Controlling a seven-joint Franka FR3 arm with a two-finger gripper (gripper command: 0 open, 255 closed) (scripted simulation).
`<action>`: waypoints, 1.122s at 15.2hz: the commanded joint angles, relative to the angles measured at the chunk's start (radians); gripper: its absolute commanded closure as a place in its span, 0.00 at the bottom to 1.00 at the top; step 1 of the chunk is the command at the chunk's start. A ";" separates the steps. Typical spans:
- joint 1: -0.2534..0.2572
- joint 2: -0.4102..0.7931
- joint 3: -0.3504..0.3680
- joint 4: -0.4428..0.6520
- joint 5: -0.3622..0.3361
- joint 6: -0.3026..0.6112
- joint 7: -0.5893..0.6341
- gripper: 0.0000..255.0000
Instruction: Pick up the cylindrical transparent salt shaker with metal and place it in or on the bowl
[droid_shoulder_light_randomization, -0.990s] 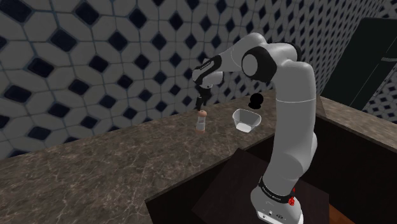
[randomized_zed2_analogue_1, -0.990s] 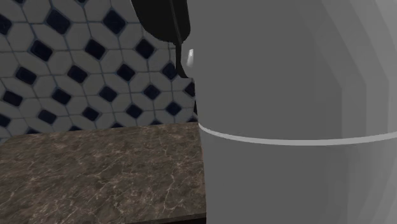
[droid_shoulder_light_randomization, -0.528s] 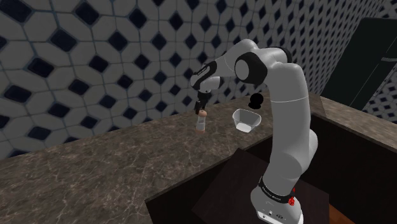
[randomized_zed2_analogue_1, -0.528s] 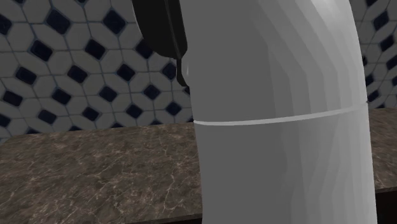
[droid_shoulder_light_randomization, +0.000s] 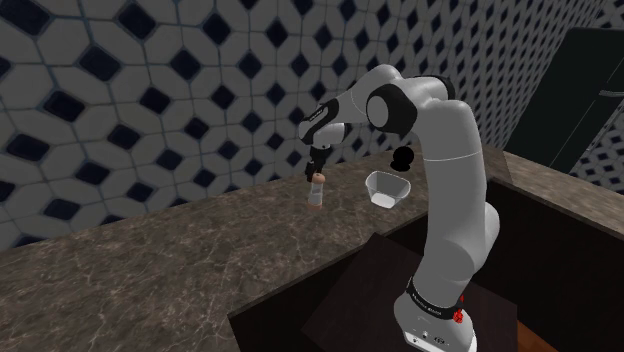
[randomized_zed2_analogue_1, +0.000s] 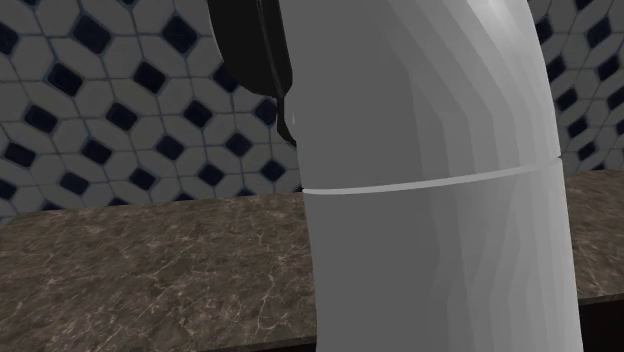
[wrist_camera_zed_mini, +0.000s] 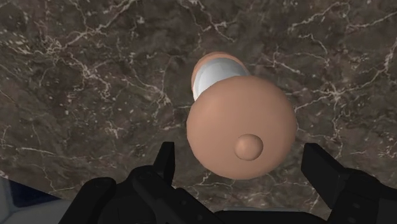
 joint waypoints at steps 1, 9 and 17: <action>0.000 0.000 0.000 0.000 0.000 0.000 0.000 0.00; 0.000 -0.001 0.000 -0.001 0.000 0.000 0.000 1.00; 0.010 -0.049 -0.015 0.013 -0.025 -0.059 0.018 1.00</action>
